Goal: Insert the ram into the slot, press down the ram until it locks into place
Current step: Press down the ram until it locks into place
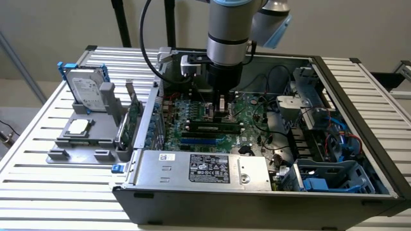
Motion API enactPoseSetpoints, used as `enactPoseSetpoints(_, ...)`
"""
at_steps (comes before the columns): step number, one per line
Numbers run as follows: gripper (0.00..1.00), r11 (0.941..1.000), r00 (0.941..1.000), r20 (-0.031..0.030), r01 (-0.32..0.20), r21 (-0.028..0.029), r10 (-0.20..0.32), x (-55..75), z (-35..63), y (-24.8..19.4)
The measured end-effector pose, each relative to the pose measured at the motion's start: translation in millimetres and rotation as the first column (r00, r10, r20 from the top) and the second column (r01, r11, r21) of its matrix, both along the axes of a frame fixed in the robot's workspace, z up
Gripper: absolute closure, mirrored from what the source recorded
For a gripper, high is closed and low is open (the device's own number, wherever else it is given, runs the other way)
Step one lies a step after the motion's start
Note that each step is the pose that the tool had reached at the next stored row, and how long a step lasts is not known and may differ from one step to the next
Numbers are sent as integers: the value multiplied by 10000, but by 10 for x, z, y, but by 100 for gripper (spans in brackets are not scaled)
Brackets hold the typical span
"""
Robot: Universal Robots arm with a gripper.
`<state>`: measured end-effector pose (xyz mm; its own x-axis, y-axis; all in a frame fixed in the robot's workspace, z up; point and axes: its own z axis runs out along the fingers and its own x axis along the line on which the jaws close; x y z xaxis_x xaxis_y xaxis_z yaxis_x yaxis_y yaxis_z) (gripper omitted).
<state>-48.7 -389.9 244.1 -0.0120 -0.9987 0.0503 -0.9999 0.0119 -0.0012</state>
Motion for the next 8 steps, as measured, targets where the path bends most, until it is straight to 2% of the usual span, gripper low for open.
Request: enactPoseSetpoints(8, 89, 10000, 10000, 0, -1, 3, 1, 1, -97, 19)
